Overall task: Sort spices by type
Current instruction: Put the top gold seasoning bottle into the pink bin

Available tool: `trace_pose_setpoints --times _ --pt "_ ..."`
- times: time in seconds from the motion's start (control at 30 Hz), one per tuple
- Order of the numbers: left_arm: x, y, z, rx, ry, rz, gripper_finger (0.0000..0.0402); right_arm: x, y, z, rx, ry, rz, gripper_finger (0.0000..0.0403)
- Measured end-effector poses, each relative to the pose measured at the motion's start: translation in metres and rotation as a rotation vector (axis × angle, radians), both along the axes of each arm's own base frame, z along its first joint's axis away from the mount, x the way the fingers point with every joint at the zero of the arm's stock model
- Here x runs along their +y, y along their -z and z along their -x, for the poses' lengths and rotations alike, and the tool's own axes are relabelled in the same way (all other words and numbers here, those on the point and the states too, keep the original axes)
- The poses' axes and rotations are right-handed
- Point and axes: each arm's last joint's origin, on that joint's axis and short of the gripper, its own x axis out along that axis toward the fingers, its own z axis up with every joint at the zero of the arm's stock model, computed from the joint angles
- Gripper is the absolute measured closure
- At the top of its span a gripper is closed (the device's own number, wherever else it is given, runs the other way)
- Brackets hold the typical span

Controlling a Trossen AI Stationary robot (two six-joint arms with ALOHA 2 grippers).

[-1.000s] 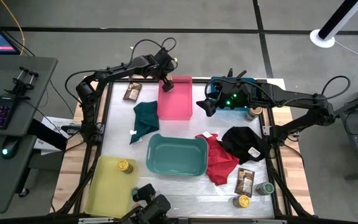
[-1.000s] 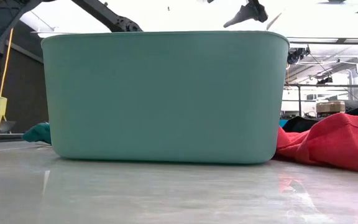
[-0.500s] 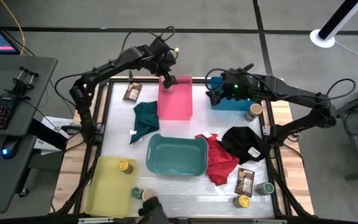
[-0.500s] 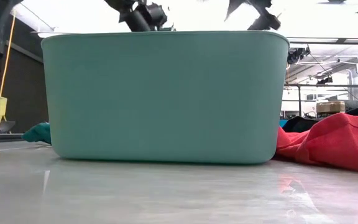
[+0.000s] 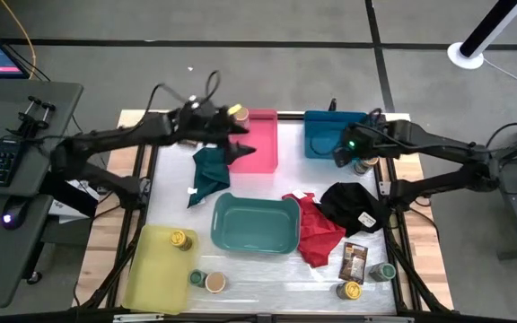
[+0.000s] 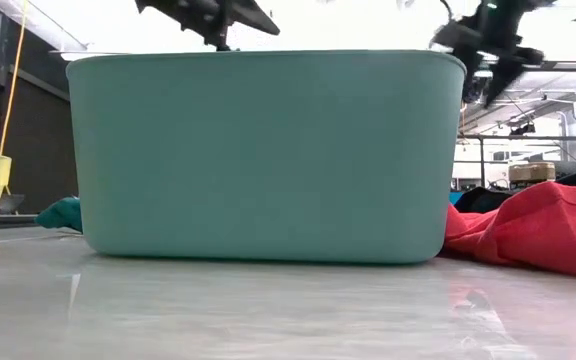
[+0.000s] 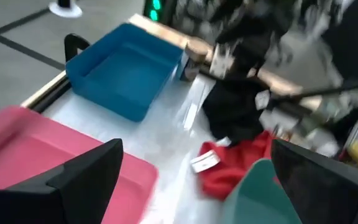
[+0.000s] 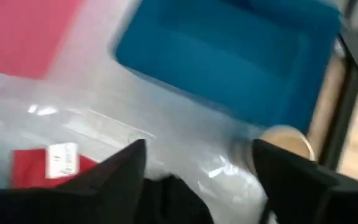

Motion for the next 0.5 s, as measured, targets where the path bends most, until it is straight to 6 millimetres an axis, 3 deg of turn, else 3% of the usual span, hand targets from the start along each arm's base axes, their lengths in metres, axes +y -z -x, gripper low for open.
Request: trace_pose_setpoints --times 0.13,0.23,0.27,0.5 --pt "-0.020 0.005 0.019 -0.099 -0.135 0.030 0.0008 0.004 0.017 0.022 -0.016 0.142 -0.015 0.0239" --pt "-0.026 0.002 0.024 -0.125 -0.157 -0.017 0.0008 0.005 0.028 0.029 -0.005 0.187 -0.020 0.0359" --pt "-0.027 0.002 0.024 -0.123 -0.154 -0.020 0.0008 0.005 0.032 0.030 0.011 0.193 -0.013 0.0380" --pt "-0.027 0.004 0.021 -0.141 -0.187 0.063 0.0008 0.003 0.050 0.039 0.153 0.324 0.009 0.0400"
